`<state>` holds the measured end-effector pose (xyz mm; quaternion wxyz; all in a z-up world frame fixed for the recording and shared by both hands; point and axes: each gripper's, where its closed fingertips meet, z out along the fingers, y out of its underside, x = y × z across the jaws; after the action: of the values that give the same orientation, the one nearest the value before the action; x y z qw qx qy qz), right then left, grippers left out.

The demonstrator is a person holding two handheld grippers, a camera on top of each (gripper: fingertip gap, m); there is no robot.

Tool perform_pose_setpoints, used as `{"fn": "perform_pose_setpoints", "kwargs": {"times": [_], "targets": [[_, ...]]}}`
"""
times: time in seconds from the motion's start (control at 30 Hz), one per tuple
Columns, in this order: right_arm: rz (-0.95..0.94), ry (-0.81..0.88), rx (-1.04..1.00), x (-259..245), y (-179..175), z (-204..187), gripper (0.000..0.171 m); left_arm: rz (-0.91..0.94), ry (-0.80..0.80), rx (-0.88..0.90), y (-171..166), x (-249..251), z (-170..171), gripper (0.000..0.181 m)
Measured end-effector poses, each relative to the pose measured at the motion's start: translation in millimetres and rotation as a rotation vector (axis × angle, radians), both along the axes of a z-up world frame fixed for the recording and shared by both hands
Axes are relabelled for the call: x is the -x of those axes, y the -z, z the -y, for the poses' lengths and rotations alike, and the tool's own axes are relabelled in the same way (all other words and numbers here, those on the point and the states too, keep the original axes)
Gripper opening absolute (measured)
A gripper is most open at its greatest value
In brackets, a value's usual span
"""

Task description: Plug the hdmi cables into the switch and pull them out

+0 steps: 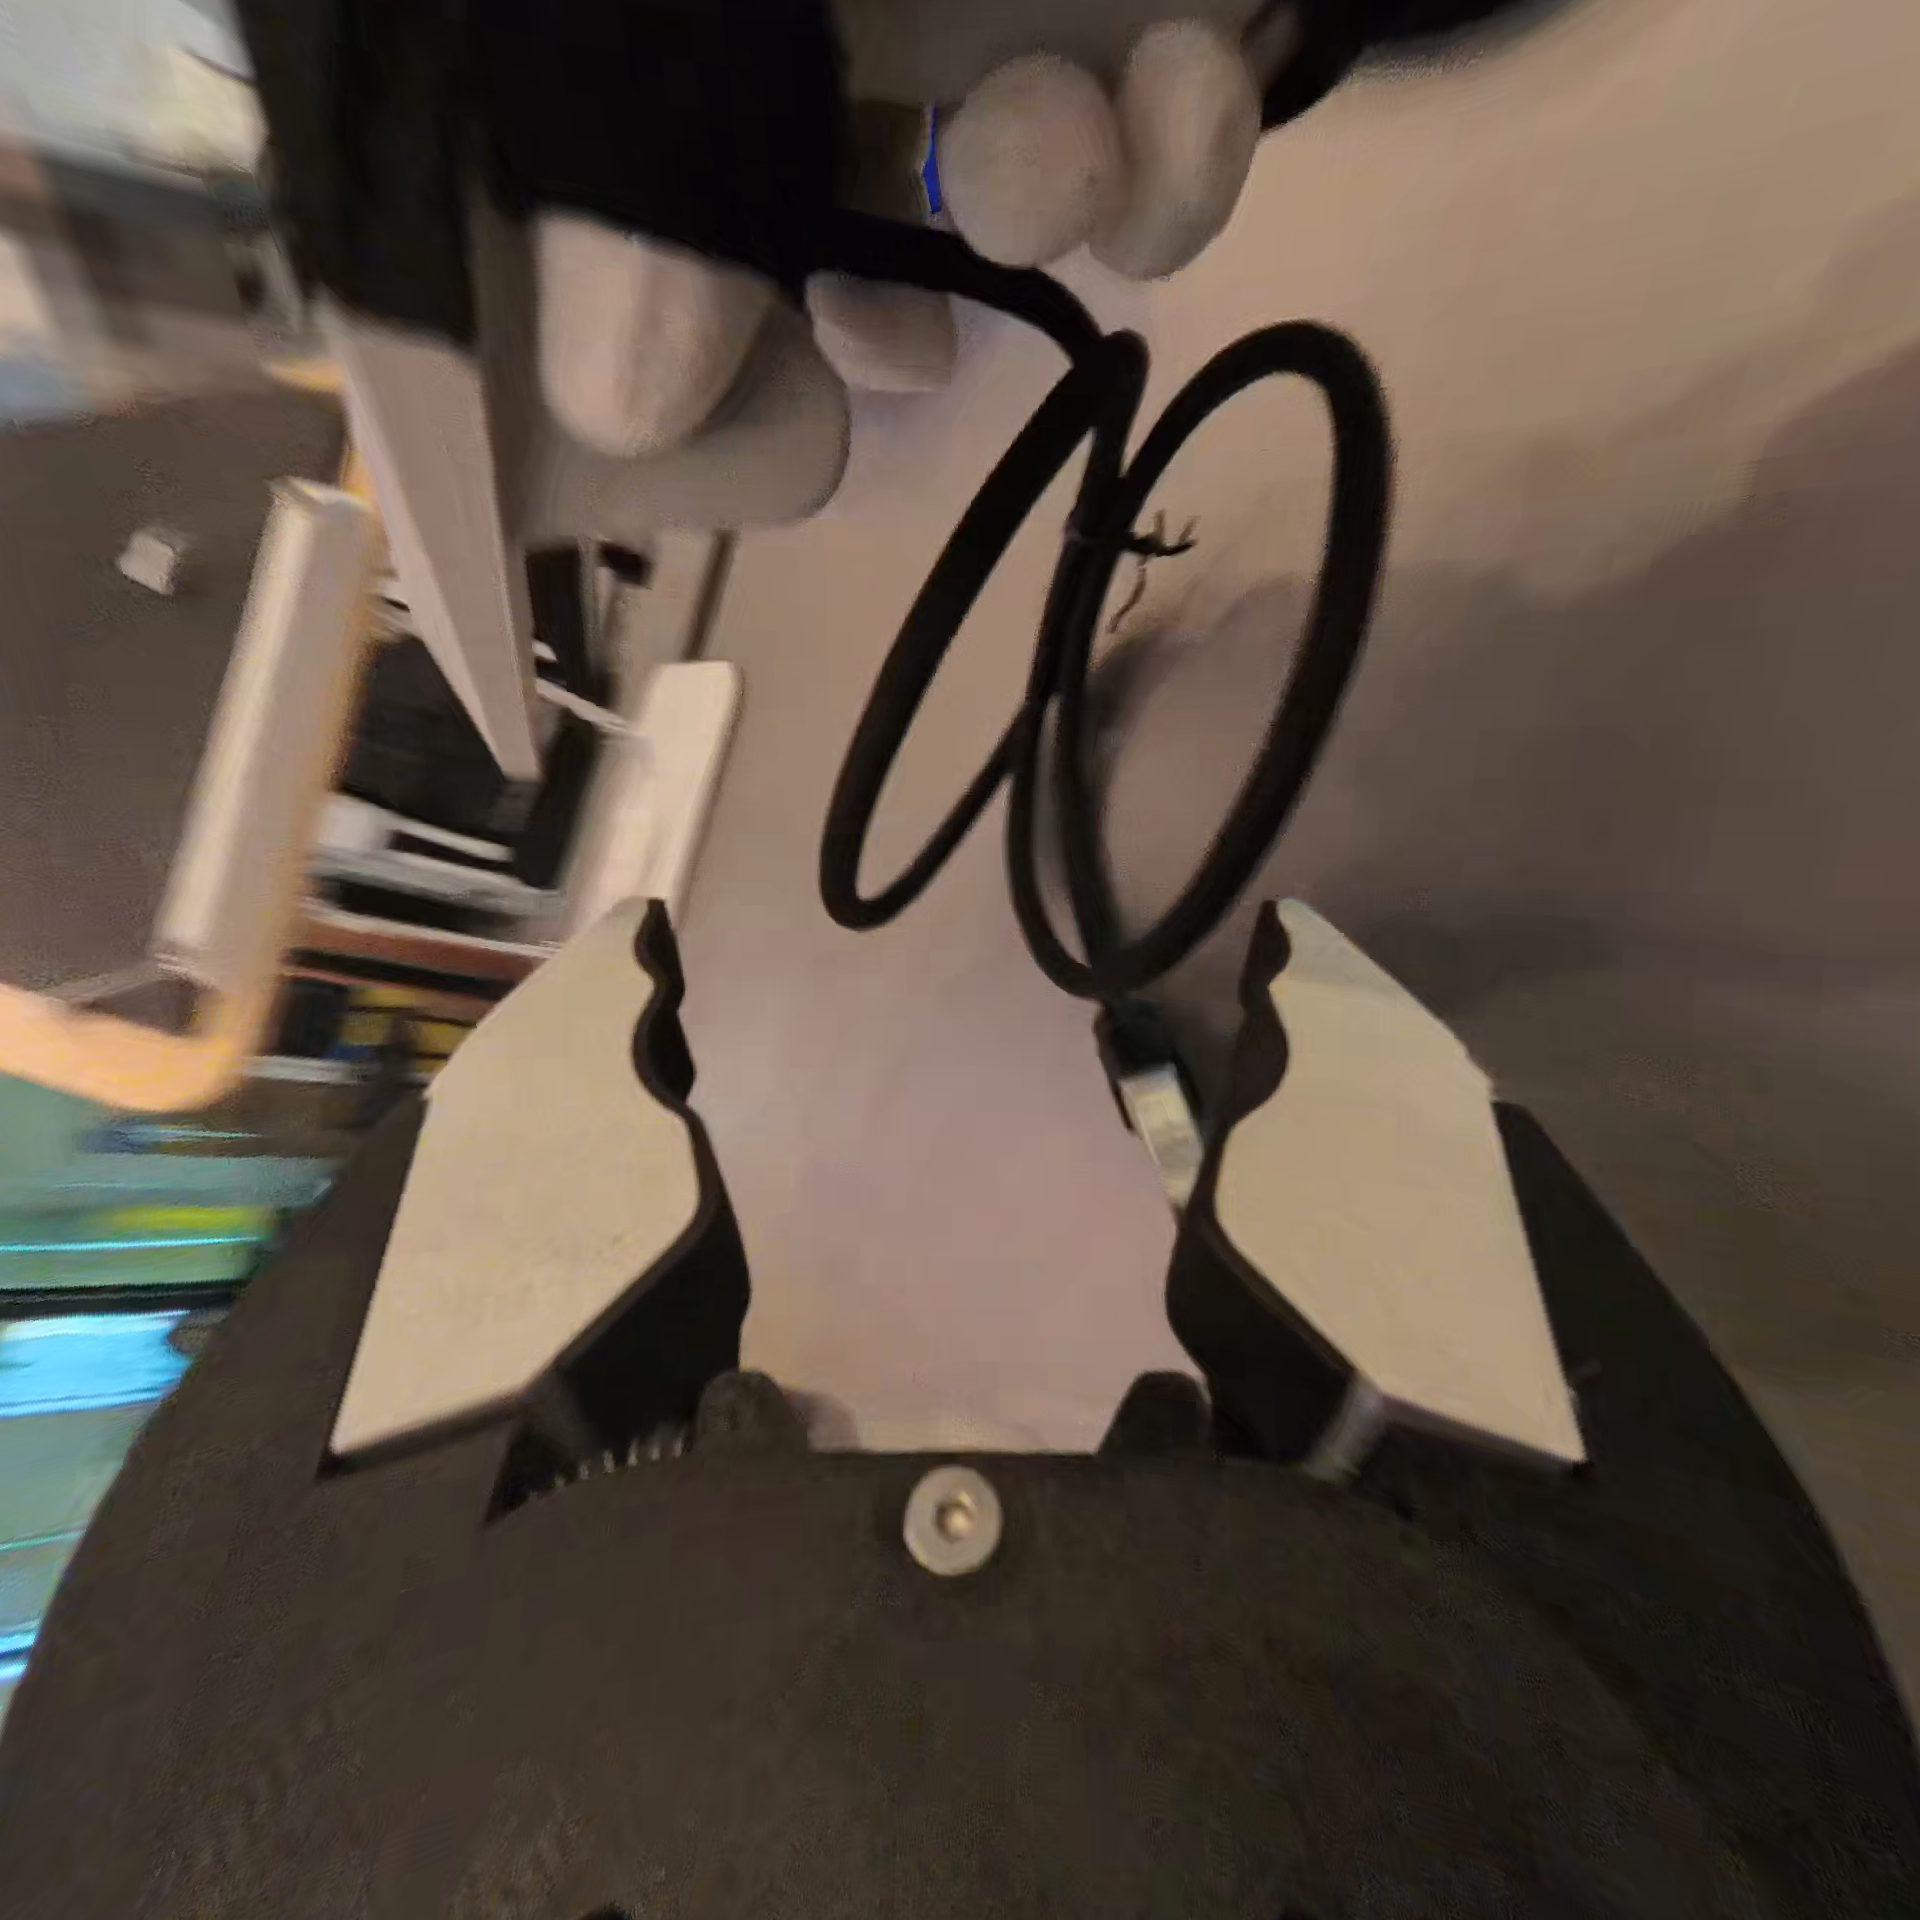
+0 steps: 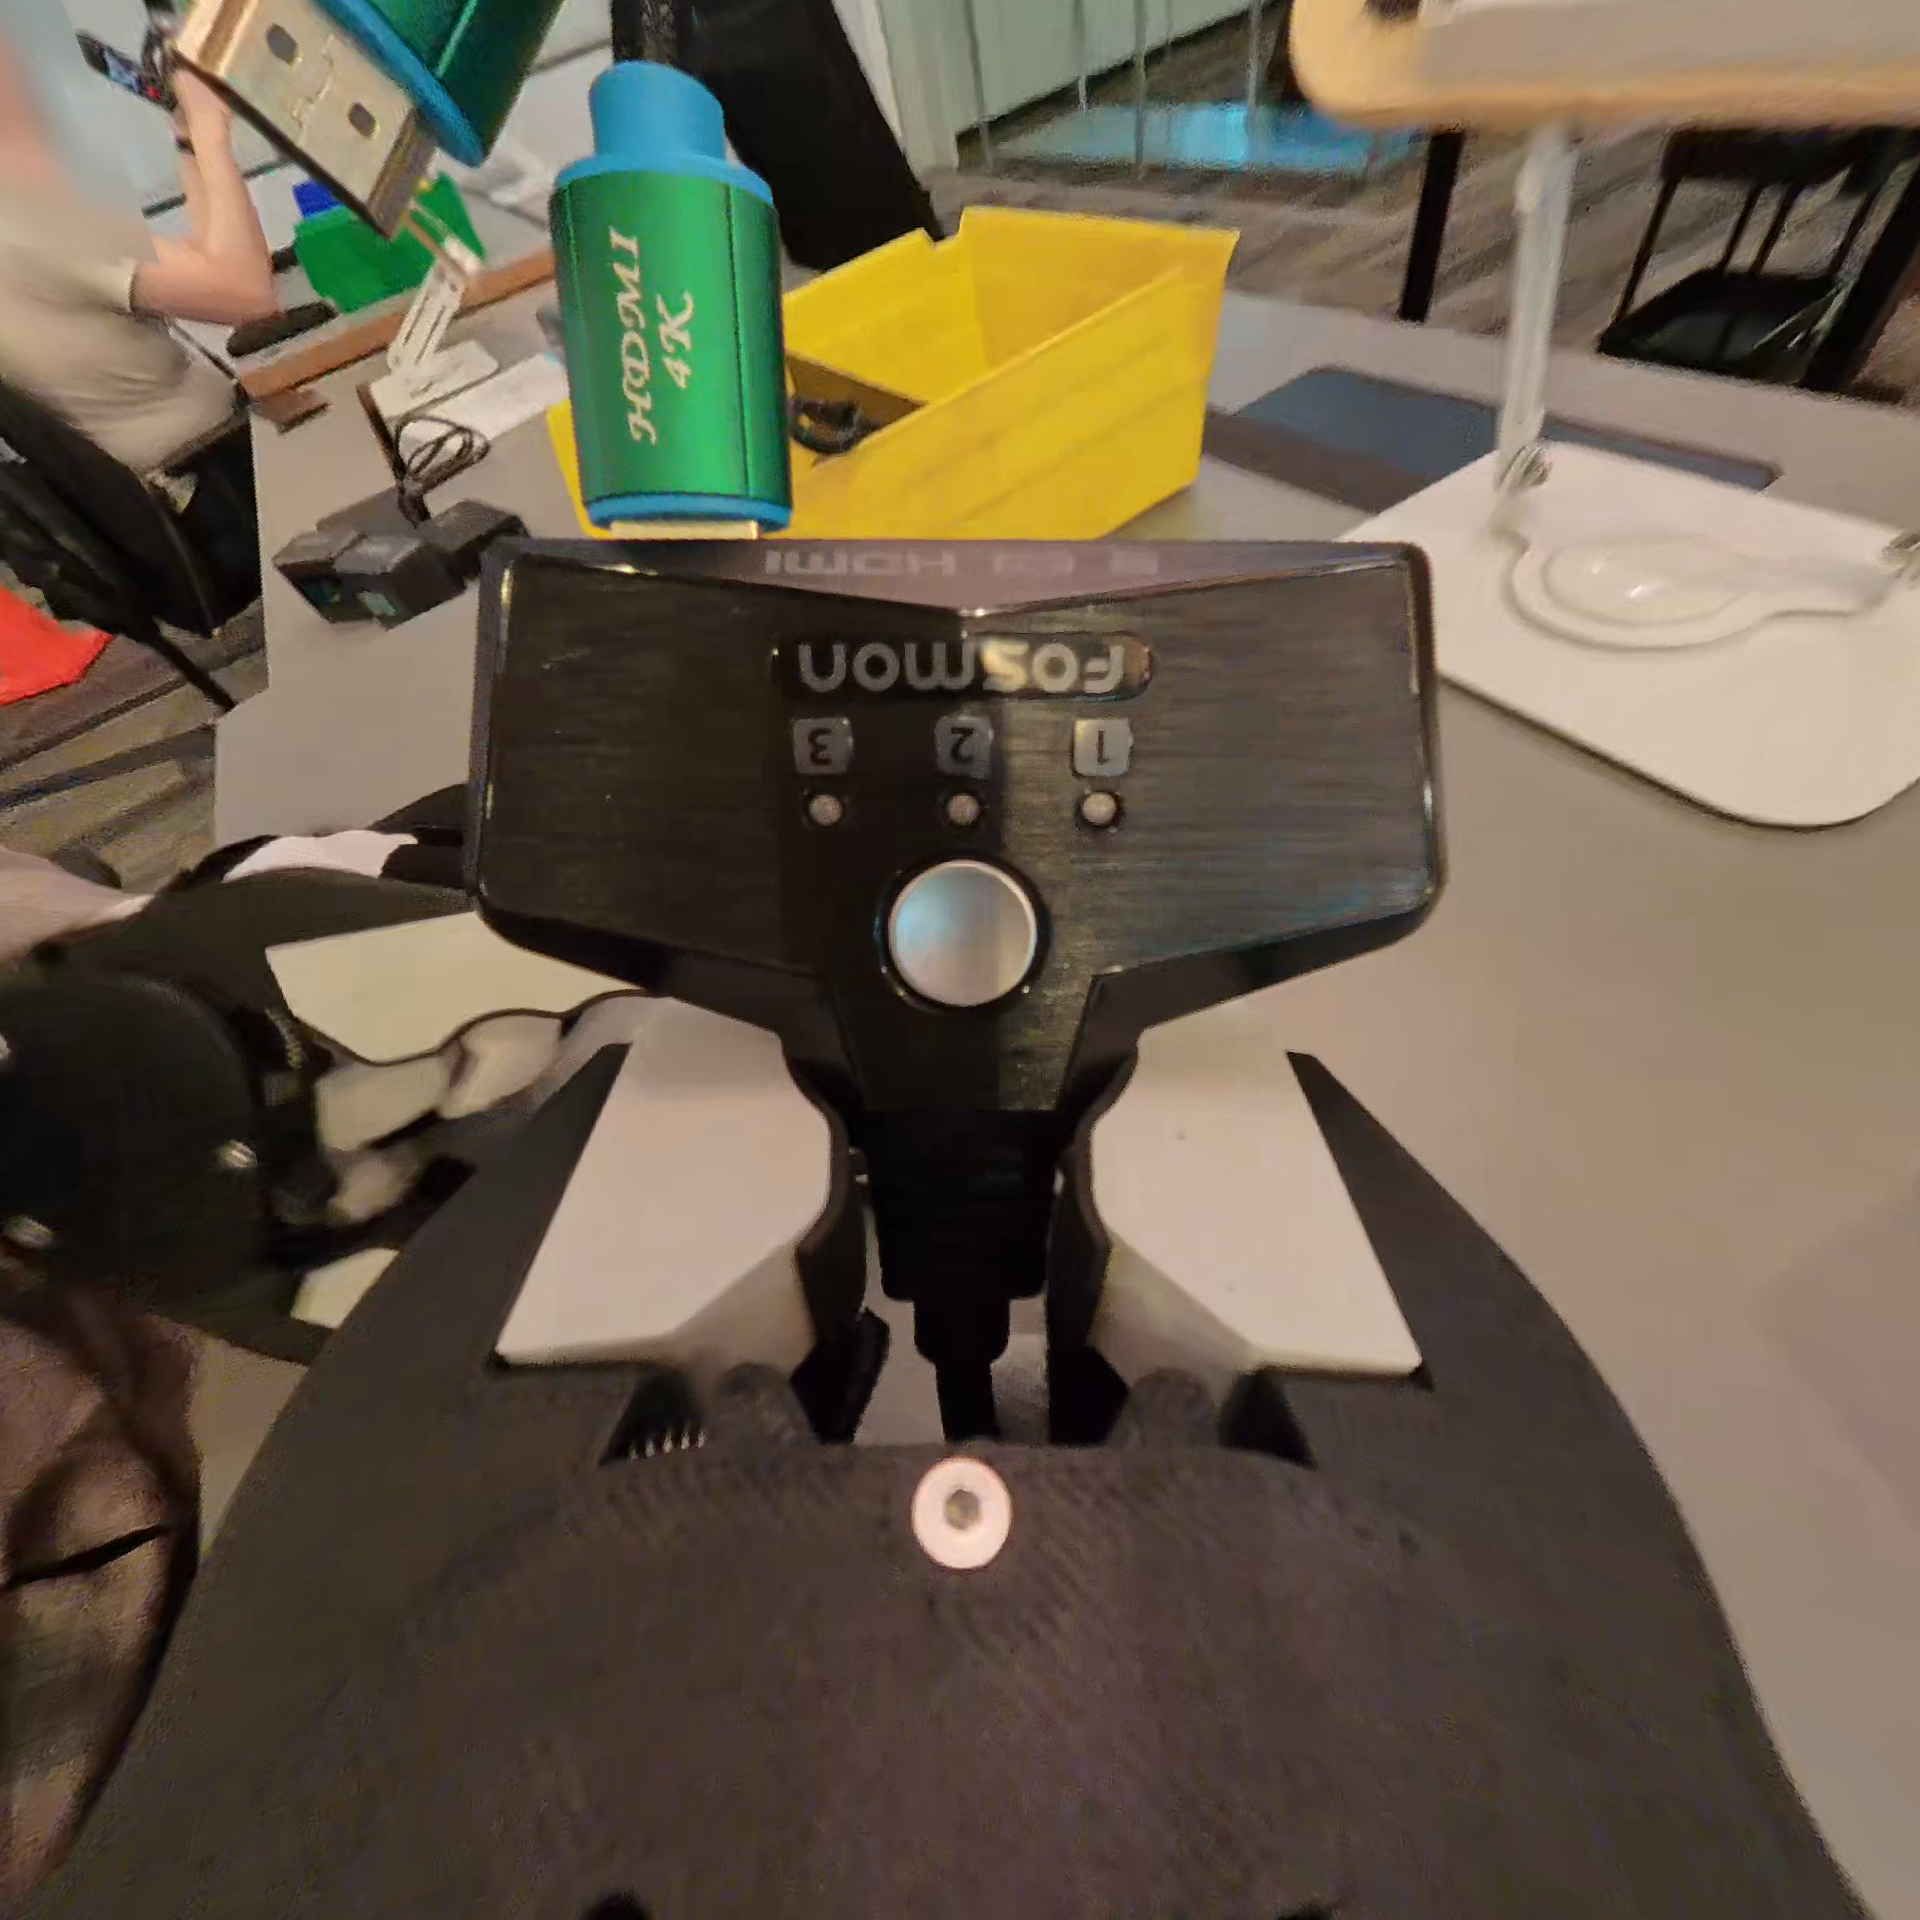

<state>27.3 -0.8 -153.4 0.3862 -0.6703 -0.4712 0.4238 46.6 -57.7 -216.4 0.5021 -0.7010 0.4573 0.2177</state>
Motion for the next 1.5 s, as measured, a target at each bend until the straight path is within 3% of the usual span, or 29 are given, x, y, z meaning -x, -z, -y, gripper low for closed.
{"fn": "perform_pose_setpoints", "kwargs": {"times": [0.07,0.1,0.13,0.23,0.3,0.33,0.53,0.7,0.8,1.0,1.2,1.23,1.3,1.37,1.5], "targets": [[0.028,-0.030,0.045,4.2,8.6,7.2,0.035,-0.146,-0.035,-0.114,3.3,1.2,-11.8,0.111],[0.028,-0.047,0.070,6.8,10.3,11.3,0.035,-0.163,-0.031,-0.138,4.6,-1.4,-14.1,0.102],[0.023,-0.065,0.100,9.3,11.0,15.9,0.035,-0.176,-0.017,-0.153,5.9,-3.9,-14.7,0.077],[0.049,-0.128,0.176,13.3,17.5,30.4,0.036,-0.208,-0.012,-0.210,0.5,-5.5,-18.0,0.040],[0.085,-0.161,0.213,12.5,25.5,37.3,0.036,-0.232,0.005,-0.245,-6.8,-5.3,-17.2,0.002],[0.097,-0.173,0.225,12.0,28.0,39.8,0.036,-0.240,0.022,-0.240,-7.4,-5.9,-16.0,0.001],[0.204,-0.253,0.223,1.5,35.6,53.7,0.036,-0.241,0.109,-0.242,-21.9,-9.0,-3.1,0.000],[0.220,-0.239,0.232,-7.3,37.0,48.8,0.035,-0.252,0.145,-0.350,-39.6,-12.3,6.3,0.000],[0.318,-0.178,0.155,-18.6,48.3,34.6,0.034,-0.254,0.125,-0.384,-51.4,-3.3,4.8,0.000],[0.491,-0.244,0.022,-27.7,57.6,46.8,0.030,-0.272,0.099,-0.450,-64.7,9.3,1.1,0.001],[0.544,-0.356,0.089,-21.9,72.1,76.0,0.030,-0.338,0.111,-0.630,-87.3,3.3,12.0,0.026],[0.558,-0.353,0.090,-22.7,74.4,76.0,0.029,-0.328,0.121,-0.720,-98.4,0.7,16.8,0.055],[0.595,-0.358,0.108,-25.5,81.5,78.2,0.029,-0.340,0.123,-0.758,-105.8,-1.5,20.2,0.077],[0.610,-0.358,0.123,-26.3,85.8,79.1,0.029,-0.346,0.118,-0.697,-99.6,-0.7,15.0,0.079],[0.647,-0.390,0.112,-29.6,87.4,86.1,0.029,-0.436,0.190,-0.570,-82.3,-7.3,11.9,0.058]]}}
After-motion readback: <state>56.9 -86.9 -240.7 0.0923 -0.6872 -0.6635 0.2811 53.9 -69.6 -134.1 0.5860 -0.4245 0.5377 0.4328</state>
